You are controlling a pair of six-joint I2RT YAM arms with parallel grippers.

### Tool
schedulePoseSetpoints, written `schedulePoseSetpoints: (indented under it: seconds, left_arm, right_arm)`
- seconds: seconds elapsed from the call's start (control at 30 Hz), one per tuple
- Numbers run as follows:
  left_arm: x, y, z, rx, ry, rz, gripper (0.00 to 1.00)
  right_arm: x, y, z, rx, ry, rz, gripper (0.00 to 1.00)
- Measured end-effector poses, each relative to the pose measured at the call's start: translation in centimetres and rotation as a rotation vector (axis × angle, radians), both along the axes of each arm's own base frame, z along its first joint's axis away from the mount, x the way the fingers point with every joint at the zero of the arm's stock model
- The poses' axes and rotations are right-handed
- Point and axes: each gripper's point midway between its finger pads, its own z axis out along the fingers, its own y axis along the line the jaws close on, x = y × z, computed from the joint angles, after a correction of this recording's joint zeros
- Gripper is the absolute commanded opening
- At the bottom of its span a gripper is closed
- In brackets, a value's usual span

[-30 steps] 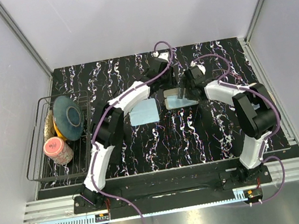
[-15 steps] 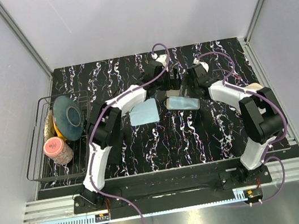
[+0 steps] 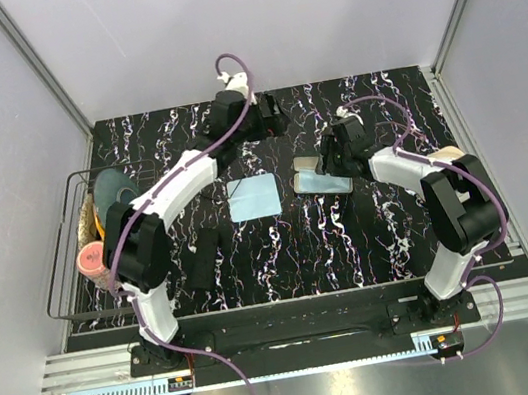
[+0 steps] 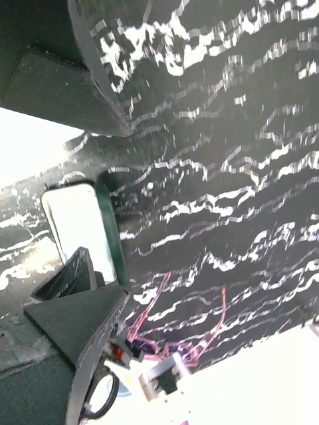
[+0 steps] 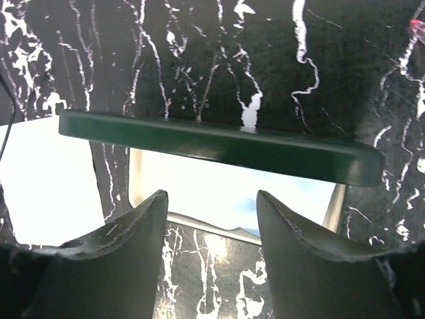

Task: Organize the sunglasses
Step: Smooth out the glasses cleaning cloth near the sunglasses case.

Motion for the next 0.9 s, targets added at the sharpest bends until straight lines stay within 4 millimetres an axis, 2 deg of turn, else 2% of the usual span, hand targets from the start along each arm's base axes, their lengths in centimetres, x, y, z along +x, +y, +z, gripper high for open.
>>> schedulePoseSetpoints:
  seconds: [0.07,0.17,0.27,0.43,0.6,0.73,0.9]
  left_arm:
    - [0.2,2.0,0.2,0.005,-0.001,0.048,0.94]
    - [-0.2,4.4,-0.5,0.022,0.022,0.093,0.94]
    - [-0.8,6.0,-2.1,0.029,0.063,0.121,0.99]
    - [-2.9,8.6,-5.5,0.042,0.151,0.164,0.99]
    - [-3.8,9.9,-6.6,0.044,0.181,0.184,0.99]
    - [-4.7,10.4,-6.2,0.040,0.177,0.184,0.99]
    - [-4.6,10.2,-5.5,0.027,0.157,0.175,0.99]
  right_arm:
    - [-0.1,0.5,0.1,0.011,-0.003,0.028,0.58]
    - [-0.1,1.5,0.2,0.018,-0.017,0.076,0.58]
    - [-0.1,2.9,0.0,0.006,-0.020,0.123,0.57]
    - [-0.3,5.1,-0.8,-0.016,-0.010,0.186,0.54]
    - [-0.1,5.9,-2.1,-0.050,0.015,0.214,0.50]
    - [-0.1,6.1,-3.0,-0.094,0.029,0.234,0.50]
    - [-0.2,6.6,-3.8,-0.153,0.040,0.260,0.50]
